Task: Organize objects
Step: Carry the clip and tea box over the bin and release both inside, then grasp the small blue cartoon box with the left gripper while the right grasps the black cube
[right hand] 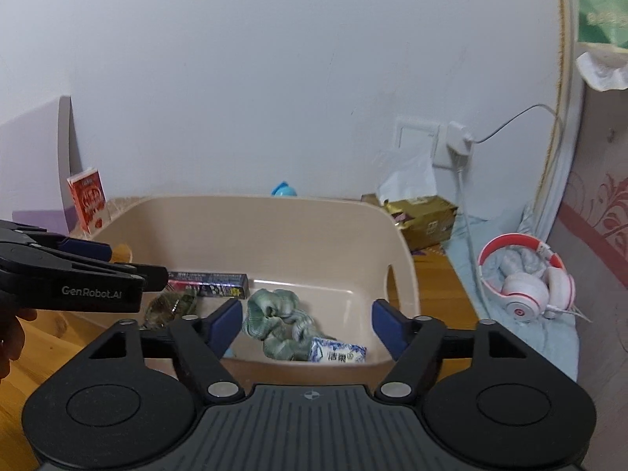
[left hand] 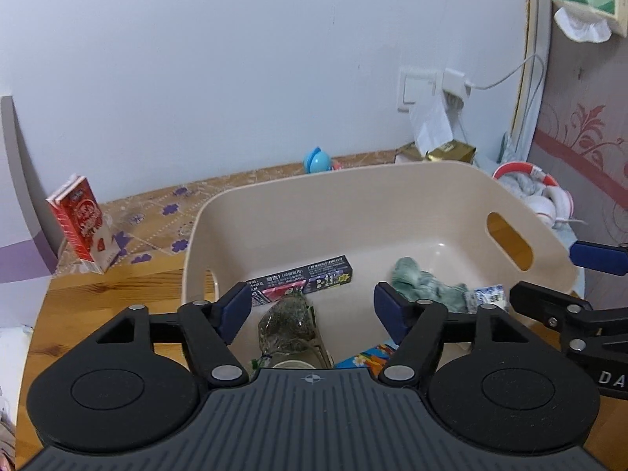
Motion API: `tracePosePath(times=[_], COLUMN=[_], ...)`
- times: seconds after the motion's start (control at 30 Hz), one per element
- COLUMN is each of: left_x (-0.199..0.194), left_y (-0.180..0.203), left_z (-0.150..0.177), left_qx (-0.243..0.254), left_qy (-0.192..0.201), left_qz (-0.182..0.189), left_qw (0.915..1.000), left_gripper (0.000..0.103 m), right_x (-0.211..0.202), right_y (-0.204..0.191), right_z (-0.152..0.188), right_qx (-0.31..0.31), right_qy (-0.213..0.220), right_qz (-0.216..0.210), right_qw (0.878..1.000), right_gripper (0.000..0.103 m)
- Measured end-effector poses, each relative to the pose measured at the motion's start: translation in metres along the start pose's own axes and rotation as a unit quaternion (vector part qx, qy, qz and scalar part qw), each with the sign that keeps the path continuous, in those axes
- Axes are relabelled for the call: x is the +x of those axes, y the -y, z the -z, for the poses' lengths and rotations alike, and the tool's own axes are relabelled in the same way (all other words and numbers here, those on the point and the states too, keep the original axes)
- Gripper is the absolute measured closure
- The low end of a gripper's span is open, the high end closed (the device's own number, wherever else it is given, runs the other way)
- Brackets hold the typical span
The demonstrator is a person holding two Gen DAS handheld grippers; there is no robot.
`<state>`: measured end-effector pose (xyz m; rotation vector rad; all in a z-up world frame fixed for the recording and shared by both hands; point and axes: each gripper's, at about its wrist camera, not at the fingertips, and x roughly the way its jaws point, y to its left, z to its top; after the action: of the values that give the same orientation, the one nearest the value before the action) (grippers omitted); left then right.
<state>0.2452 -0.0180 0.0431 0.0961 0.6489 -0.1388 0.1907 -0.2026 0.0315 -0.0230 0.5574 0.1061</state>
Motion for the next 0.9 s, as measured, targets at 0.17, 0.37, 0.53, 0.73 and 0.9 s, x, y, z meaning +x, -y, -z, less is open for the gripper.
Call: tracePosePath(times=[0.17,0.37,0.53,0.73,0.9], left_x=[-0.030,-0.064,-0.069,-0.052,-0.028], left_y=[0.002,0.009,0.014,0.016,0.024], left_z=[0.012,0.043,0.067,0.088,0.103], left_qx=[-0.001,-0.009,-0.003,-0.008,-0.005], left_qy=[0.018,0.031,0.008,-0.033,-0.066], left_qz=[-0.005,-0.006,0.005,0.019,0.033], left_qw=[0.9998,0.9995,1.0000,0.9993,0.9972], left_gripper=[0.027,0.024,0.024,0.024,0.024], right_x=[-0.027,-0.042,-0.043,-0.035,-0.021], right_y=[0.007,0.011,0.011,0.009,0.003], right_z=[0.013,0.037,0.060,0.080,0.093], right_qx=[0.001,0.005,0.002,0.000,-0.003], right_qy=[0.010,-0.002,-0.025,-0.056,-0.081], right_qz=[0.005,0.010,0.013,0.003,-0.004], right_qw=[1.000,1.000,1.000,0.998,0.997], right_gripper=[0.013,0.008,0.007,0.007,0.007])
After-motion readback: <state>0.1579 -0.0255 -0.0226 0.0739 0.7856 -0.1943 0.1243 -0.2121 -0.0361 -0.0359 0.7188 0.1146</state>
